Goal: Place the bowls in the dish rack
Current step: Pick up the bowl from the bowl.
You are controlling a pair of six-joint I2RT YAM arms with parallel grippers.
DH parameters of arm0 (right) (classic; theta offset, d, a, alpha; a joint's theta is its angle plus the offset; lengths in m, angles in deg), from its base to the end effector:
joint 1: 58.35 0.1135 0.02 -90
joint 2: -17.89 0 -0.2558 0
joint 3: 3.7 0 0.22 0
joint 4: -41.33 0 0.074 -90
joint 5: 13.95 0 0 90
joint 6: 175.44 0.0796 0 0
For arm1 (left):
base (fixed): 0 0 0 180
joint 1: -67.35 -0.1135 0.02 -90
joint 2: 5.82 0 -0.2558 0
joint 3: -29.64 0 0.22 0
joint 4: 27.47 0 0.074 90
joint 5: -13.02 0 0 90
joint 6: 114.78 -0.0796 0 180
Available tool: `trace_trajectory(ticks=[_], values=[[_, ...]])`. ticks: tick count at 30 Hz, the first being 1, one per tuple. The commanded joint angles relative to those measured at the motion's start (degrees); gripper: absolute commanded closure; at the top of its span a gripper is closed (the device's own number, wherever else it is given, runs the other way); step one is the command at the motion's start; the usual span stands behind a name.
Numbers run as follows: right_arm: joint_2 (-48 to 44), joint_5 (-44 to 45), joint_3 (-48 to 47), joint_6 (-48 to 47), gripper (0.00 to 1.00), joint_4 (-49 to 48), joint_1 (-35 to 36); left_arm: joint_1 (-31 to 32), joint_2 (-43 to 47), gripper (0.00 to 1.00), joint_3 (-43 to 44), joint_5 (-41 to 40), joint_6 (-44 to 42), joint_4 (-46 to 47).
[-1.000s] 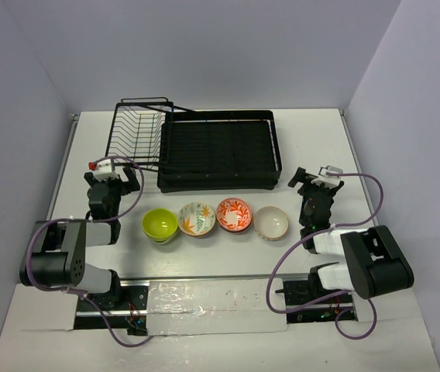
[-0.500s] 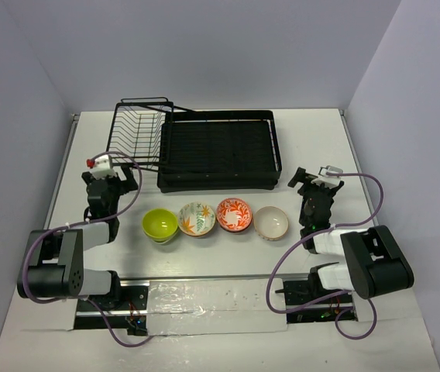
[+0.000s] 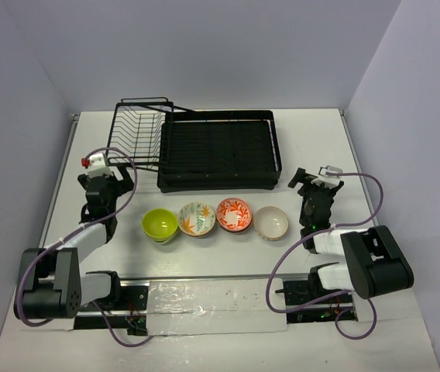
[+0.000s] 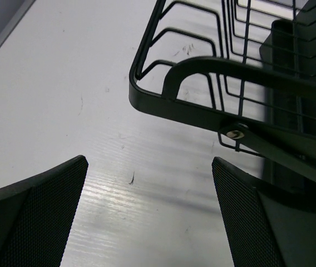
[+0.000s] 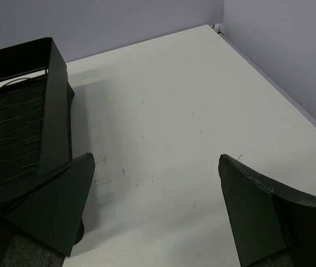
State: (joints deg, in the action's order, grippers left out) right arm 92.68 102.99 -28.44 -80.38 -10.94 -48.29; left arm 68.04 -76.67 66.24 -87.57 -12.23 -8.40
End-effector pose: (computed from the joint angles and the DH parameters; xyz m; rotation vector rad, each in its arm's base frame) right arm 0.2416 0.0062 0.1973 0.3062 1.5074 -0.1503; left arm 0.2650 0.0114 0.1915 -0.3175 1.8034 0.0071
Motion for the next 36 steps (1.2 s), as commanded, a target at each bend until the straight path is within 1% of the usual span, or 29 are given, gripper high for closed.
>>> trace_trajectory(ticks=[1,4,7,11,15,18,21,22,25,26,29,34,36], values=[[-1.0,-0.2,-1.2,0.2,0.00,-0.8,-0.5,1.3,4.2,0.01,2.2,-3.0,1.7,-3.0],[-1.0,-0.4,-1.5,0.3,0.00,-0.3,-0.7,3.3,7.6,0.01,4.4,-5.2,1.7,-8.4],[-1.0,-0.5,-1.6,0.4,0.00,0.0,-0.7,4.4,10.7,0.01,5.3,-6.2,2.4,-11.9],[-0.9,-0.6,-1.8,0.4,0.00,0.2,-0.7,6.2,14.2,0.01,4.5,-7.6,1.7,-14.7],[-0.9,-0.7,-1.8,0.5,0.00,0.3,-0.8,6.4,20.3,0.01,4.2,-8.8,1.9,-18.3],[-0.9,-0.7,-1.8,0.5,0.00,0.3,-0.8,6.7,22.4,0.01,5.8,-8.5,2.1,-20.8],[-0.9,-0.7,-1.9,0.5,0.00,0.4,-0.8,6.9,24.2,0.01,9.8,-5.4,2.5,-21.0],[-0.9,-0.7,-1.9,0.5,0.00,0.4,-0.8,6.9,24.1,0.01,10.8,-3.8,2.2,-20.6],[-0.9,-0.8,-1.9,0.5,0.00,0.5,-1.0,6.9,20.2,0.01,17.2,-0.7,-0.5,-22.1],[-0.9,-0.9,-1.9,0.5,0.00,0.6,-0.9,6.9,16.9,0.01,21.1,0.1,-2.3,-23.8],[-1.0,-1.1,-2.0,0.7,0.00,0.7,-1.1,6.9,11.5,0.01,27.1,2.9,-5.8,-26.2],[-1.4,-1.4,-2.4,1.3,0.00,2.0,-1.5,6.9,9.0,0.01,29.5,7.1,-4.6,-24.7],[-1.2,-1.5,-2.7,1.1,0.00,2.3,-1.5,6.9,7.6,0.01,31.6,8.4,-5.1,-26.2]])
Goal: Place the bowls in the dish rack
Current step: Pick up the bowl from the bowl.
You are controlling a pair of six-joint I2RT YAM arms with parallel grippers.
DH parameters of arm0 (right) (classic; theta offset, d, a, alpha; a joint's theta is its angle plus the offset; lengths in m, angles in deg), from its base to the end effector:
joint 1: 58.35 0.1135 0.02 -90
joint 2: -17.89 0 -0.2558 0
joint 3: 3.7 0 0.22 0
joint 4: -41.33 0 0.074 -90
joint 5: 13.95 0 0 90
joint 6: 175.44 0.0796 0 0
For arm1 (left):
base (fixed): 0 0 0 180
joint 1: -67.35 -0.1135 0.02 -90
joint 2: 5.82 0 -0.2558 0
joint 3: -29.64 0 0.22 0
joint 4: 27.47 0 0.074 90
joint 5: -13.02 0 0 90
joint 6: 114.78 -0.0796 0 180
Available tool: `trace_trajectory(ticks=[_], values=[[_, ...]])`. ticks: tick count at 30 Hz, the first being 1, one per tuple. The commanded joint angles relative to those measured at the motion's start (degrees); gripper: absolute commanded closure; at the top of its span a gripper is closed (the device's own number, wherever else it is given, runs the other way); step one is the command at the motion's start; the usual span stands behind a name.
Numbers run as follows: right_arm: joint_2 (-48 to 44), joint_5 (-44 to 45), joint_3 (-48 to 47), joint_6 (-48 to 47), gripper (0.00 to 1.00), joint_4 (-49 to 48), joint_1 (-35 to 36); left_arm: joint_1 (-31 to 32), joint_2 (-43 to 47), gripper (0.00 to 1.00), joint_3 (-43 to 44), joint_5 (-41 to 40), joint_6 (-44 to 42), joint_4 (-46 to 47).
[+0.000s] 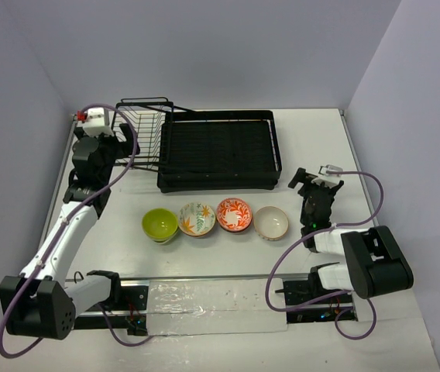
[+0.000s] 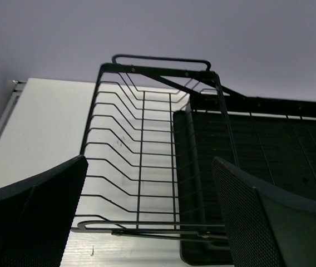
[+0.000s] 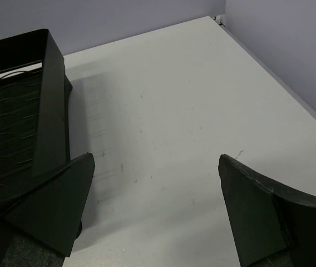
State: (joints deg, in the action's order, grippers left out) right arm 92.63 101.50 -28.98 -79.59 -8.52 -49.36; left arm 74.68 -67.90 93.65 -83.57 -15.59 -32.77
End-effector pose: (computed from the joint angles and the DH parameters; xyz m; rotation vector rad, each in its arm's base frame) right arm 0.2439 0.0040 0.1941 0.3053 1.5364 -0.1434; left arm 0.2718 -0.0258 0.3379 -0.1148 1.6267 -0.1278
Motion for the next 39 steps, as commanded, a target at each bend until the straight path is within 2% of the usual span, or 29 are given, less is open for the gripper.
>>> trace_trajectory(ticks=[1,4,6,10,11,14,16,20,22,24,26,28,31,34,36,39], values=[[-1.3,-0.1,-2.1,0.4,0.00,-0.1,-0.5,0.2,-1.8,0.01,5.0,4.1,-0.8,-2.5],[-3.4,0.6,-3.1,-0.7,0.00,2.6,-0.5,0.2,-3.2,0.01,7.2,3.4,1.8,-3.8],[-8.3,2.5,-8.2,1.1,0.00,15.9,-0.3,0.2,-4.3,0.01,8.9,3.1,4.1,-4.1],[-11.5,0.2,-14.0,-1.4,0.00,24.1,-0.3,0.1,-6.3,0.01,12.1,6.0,5.5,-6.0],[-12.9,-1.3,-17.0,-2.0,0.00,29.1,-0.2,0.1,-6.6,0.01,12.0,6.1,5.5,-6.1],[-14.9,-3.2,-23.7,-1.5,0.00,38.9,-0.2,-0.1,-5.2,0.01,8.2,6.2,7.8,-2.9],[-15.0,-3.0,-27.1,-0.9,0.00,42.8,0.6,-1.5,-4.4,0.01,7.4,7.4,10.5,-1.8],[-12.3,-2.5,-40.0,4.4,0.00,58.8,1.0,-2.3,-4.3,0.01,8.7,6.7,13.4,-4.3],[-10.3,-8.6,-47.2,3.2,0.00,65.6,1.6,-2.7,-5.5,0.01,10.3,2.7,17.6,-5.9],[-9.4,-9.3,-50.8,3.1,0.00,73.6,2.7,-2.8,-5.9,0.01,11.1,2.3,20.3,-7.4],[-9.2,-6.8,-53.6,1.5,0.00,76.2,5.2,-2.9,-5.6,0.01,12.0,3.4,20.4,-7.9],[-10.8,-11.1,-53.0,-1.3,0.00,75.7,6.6,-2.9,-5.1,0.01,12.7,2.3,21.2,-9.6],[-13.4,-7.1,-50.9,4.9,0.00,73.1,6.4,-2.9,-5.6,0.01,14.8,2.7,19.7,-13.8],[-15.6,-9.3,-48.6,5.7,0.00,69.7,6.4,-2.9,-6.6,0.01,17.1,6.0,16.3,-15.9],[-16.4,-10.7,-48.2,6.3,0.00,69.1,6.4,-3.0,-5.6,0.01,16.0,7.9,15.0,-14.7],[-15.9,-9.6,-50.8,7.4,0.00,73.6,6.5,-3.1,-3.8,0.01,12.2,6.9,15.9,-10.5]])
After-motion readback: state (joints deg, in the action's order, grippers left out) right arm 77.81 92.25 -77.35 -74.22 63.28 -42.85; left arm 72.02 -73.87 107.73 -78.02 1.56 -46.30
